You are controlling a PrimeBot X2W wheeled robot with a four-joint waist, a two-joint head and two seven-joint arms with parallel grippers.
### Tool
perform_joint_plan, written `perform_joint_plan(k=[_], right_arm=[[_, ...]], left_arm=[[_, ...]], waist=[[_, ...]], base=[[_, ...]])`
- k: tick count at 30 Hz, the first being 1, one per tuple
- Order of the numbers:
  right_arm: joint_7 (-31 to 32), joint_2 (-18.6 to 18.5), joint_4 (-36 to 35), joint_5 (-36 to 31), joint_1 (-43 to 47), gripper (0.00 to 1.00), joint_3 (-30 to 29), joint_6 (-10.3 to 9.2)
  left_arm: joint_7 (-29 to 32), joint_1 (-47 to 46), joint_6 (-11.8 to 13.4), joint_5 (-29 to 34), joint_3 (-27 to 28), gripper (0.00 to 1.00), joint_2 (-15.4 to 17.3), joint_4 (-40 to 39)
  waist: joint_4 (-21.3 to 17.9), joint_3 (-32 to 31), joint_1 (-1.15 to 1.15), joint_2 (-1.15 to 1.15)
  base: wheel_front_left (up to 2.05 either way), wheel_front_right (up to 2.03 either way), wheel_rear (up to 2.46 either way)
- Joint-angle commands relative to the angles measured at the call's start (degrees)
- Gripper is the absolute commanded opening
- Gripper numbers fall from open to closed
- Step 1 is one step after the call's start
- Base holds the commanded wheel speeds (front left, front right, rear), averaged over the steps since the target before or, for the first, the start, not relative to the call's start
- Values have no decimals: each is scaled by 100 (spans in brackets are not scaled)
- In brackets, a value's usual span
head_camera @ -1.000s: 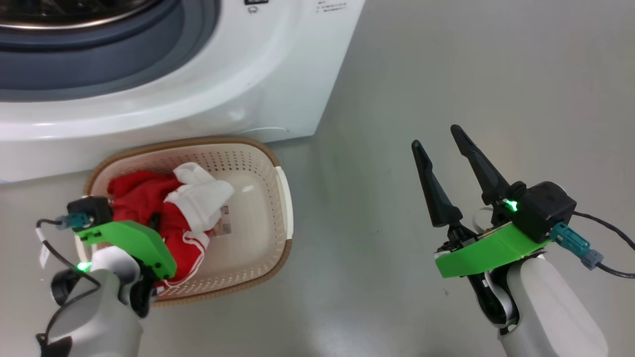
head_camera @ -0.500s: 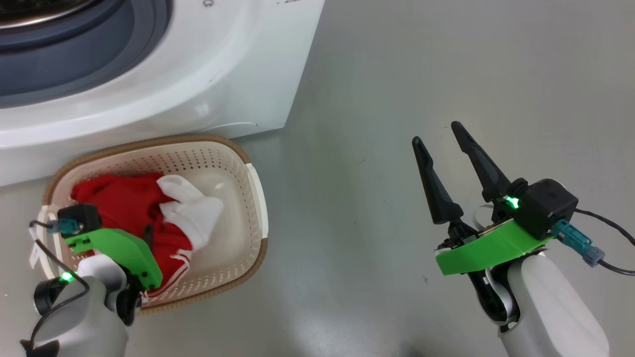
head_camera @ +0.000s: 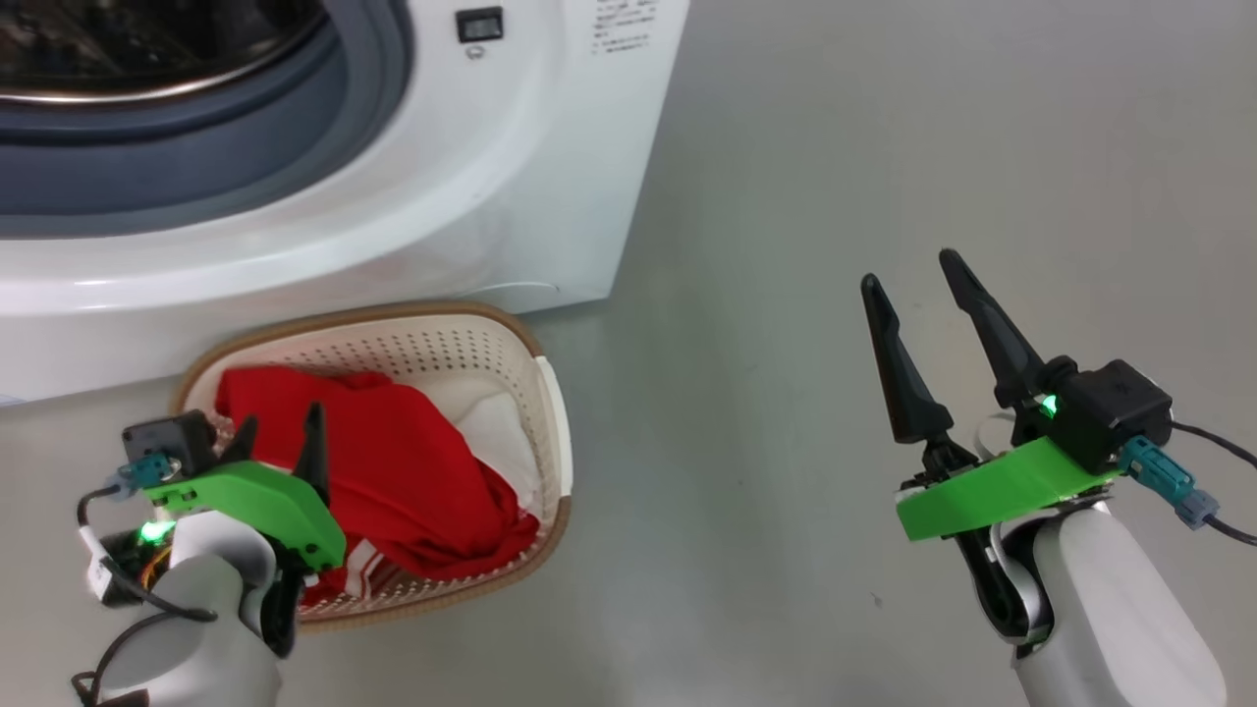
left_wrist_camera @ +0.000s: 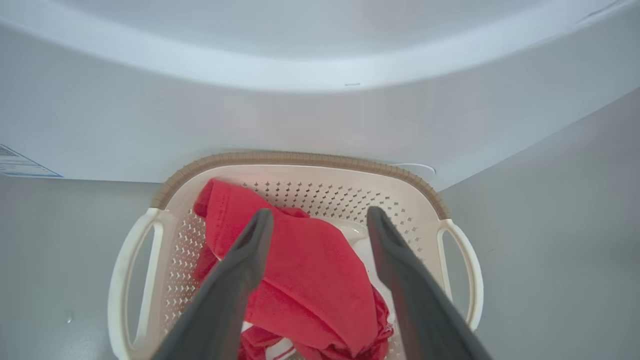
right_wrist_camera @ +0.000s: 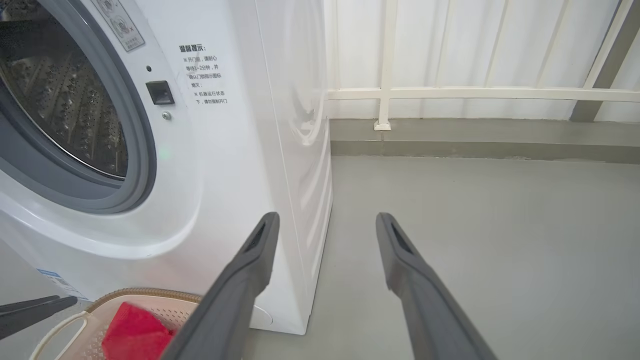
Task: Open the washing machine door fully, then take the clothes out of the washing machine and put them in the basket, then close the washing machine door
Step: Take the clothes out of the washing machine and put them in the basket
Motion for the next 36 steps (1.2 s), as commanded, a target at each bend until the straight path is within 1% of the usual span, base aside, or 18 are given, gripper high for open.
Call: perform_joint_plan(k=[1,2,5,8,12,16,17,22,27,31,36], right_arm=[[-36,12,-81,-89,153,100,34,36],[-36,12,-44,-160,197,100,-16,36],[-36,12,-10,-268,262,100,-93,36],[-36,12,19,-346,309,100,-185,36],[-36,12,38,-401,385,100,-279,36],[-36,12,65,-463,458,100,-340,36],[-36,12,65,-463,458,100,-340,36],[-36,12,50,-568,527,100,-501,36],[-36,12,-38,-721,623,100,-629,36],[-36,12,-133,-839,751,100,-708,36],[-36,12,-243,-928,1001,100,-753,36]], left_arm=[[-96,169,10,40,139,100,156,-239],[-112,255,17,61,179,100,158,-533],[-116,498,13,74,324,100,143,-1194],[-117,822,3,120,526,100,117,-2083],[-118,1382,-9,330,792,100,52,-3390],[-118,1907,-17,553,945,100,-20,-4303],[-118,1907,-17,553,945,100,-20,-4303],[-119,2356,-10,754,1178,100,-100,-5113],[-119,2777,80,911,1295,100,-161,-5629],[-119,3104,109,952,1372,100,-170,-5914],[-119,3517,109,968,1386,100,-159,-6092]], waist=[[266,-274,0,0],[367,-392,0,0],[501,-580,0,0],[612,-761,0,0],[722,-1000,0,0],[781,-1237,0,0],[781,-1237,0,0],[816,-1498,0,0],[803,-1746,0,0],[769,-1931,0,0],[755,-2163,0,0]], base=[[0,0,0],[0,0,0],[0,0,0],[0,0,0],[0,0,0],[0,0,0],[0,0,0],[0,0,0],[0,0,0],[0,0,0],[0,0,0]])
